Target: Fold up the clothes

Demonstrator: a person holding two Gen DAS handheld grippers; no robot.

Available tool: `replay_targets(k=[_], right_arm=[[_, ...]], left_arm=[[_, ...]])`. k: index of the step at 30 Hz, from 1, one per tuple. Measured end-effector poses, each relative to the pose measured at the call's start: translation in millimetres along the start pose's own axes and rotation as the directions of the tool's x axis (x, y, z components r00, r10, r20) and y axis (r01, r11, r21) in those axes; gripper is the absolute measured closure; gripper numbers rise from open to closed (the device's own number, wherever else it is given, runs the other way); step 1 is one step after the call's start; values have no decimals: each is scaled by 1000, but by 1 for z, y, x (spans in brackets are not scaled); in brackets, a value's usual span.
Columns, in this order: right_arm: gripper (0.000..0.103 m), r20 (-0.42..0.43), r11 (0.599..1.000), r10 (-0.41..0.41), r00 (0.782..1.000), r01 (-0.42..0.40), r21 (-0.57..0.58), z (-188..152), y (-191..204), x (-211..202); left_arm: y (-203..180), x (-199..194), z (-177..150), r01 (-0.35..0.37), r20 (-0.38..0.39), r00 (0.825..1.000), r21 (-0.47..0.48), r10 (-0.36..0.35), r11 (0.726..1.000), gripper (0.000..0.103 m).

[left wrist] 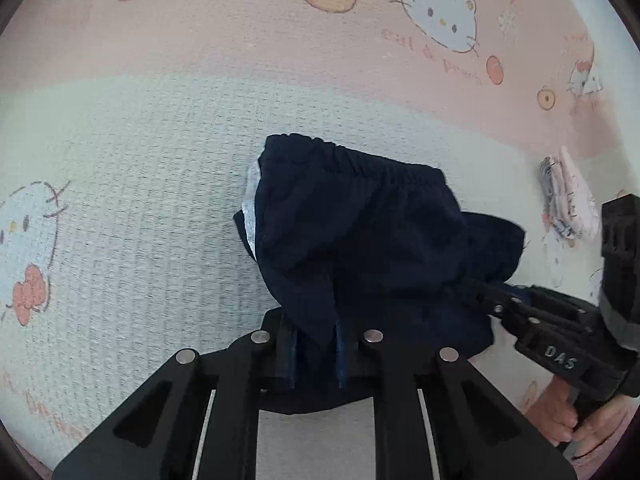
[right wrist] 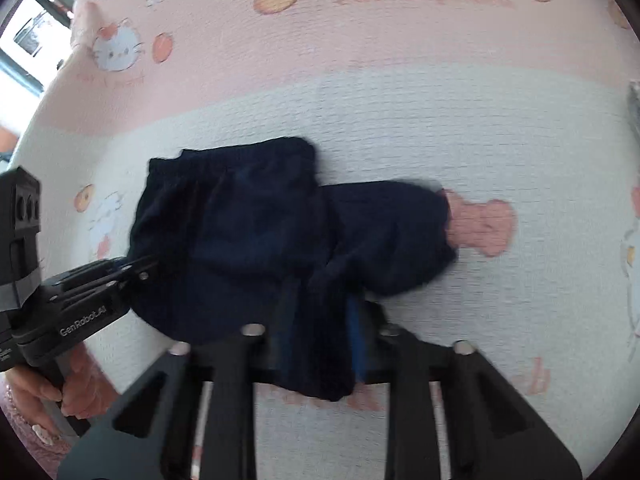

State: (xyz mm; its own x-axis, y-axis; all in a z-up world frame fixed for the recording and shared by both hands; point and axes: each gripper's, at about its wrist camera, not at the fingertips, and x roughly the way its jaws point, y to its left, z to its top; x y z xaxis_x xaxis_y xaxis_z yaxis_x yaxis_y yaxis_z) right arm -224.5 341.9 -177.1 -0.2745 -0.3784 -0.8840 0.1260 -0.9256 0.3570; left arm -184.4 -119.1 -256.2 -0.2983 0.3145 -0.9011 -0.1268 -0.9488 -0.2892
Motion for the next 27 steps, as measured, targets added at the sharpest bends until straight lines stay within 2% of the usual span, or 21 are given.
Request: replay_targets(k=[3,5,7,9,10,14,17,21,25,27], right_arm=[[95,17,999,47,999,-47,-23,0,7,-24],[95,49,997,58,997,-56,-46,7,5,-48],[95,87,997,56,995,-52,-49,13,27,-64],[95,121,998,56,991,-51,-42,20,7,-95],[95,133,998,55,990,-50,-43,10,3,-113],[95,208,999,45,977,-47,4,3,-42,-165],[95,298,997,19,954,-42,70,-43,-96,-220],[95,409,991,-61,911,8,132,-13,-116,-253],[95,496,982,-142,857,60,178,-1,-156,-276],[95,522,975,-180,834,83,204,4,-175,-266]], left_arm=[[-22,-18,1,-12,28,1000,83,10,997,90],[-44,-28,6,19,35,999,114,-23,993,90],[-71,-36,13,64,37,997,144,-70,988,90],[-108,-41,21,119,42,991,189,-129,975,90],[-130,-40,28,144,43,987,212,-156,967,90],[-216,-30,50,195,14,978,296,-209,935,90],[-291,-19,77,239,6,966,354,-258,904,90],[-383,-10,110,283,36,944,418,-327,863,90],[-443,5,120,307,78,919,470,-385,828,90],[-462,25,121,310,87,915,471,-393,826,90]])
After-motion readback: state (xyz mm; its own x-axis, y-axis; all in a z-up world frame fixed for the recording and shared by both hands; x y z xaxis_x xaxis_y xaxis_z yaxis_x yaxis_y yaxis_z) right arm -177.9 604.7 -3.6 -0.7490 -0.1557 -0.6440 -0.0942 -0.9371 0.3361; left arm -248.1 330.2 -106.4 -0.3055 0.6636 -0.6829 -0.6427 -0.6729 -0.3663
